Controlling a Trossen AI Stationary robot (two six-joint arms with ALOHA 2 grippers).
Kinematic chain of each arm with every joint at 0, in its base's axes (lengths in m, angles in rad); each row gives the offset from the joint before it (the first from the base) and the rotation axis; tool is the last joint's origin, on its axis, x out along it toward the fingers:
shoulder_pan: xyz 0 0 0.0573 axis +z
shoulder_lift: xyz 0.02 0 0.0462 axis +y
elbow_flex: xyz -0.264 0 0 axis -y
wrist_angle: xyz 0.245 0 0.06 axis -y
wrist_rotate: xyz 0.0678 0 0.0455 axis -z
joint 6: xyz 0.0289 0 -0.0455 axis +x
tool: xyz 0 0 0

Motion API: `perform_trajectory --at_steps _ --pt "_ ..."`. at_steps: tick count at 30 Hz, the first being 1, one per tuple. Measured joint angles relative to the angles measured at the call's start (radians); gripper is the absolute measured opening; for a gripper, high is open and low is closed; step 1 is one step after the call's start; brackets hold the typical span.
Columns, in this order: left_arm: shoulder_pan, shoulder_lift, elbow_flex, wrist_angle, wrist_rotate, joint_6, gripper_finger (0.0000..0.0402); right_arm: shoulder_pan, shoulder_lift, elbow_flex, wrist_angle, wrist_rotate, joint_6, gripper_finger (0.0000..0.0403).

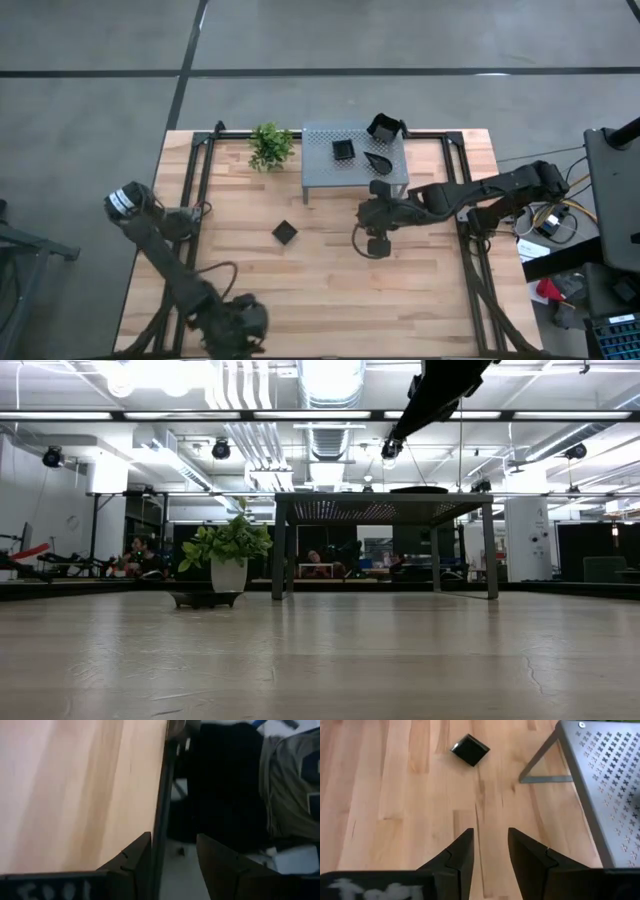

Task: Pick & Place Mini shaped plates
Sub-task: Stack the distorted square plate on top of the other distorted square plate on the shelf

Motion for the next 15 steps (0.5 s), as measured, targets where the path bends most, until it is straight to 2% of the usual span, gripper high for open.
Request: perform_trajectory --at_steps 3,6,10,15 --pt "-0.057 0.0 0.0 -0.064 0.032 -0.187 0.0149 0.003 0.0 -0.012 0.037 -0.006 0.009 0.0121" --pt "-0.099 0.0 0.0 -0.142 0.04 -0.299 0.0144 0.003 0.0 -0.014 0.052 -0.049 0.022 0.0124" --pt "-0.122 0.0 0.0 -0.199 0.05 -0.342 0.0129 0.003 0.0 -0.014 0.074 -0.06 0.009 0.0127" --pt "-0.133 0.023 0.0 -0.196 0.06 -0.321 0.0105 0.002 0.0 -0.014 0.091 -0.06 0.007 0.0126"
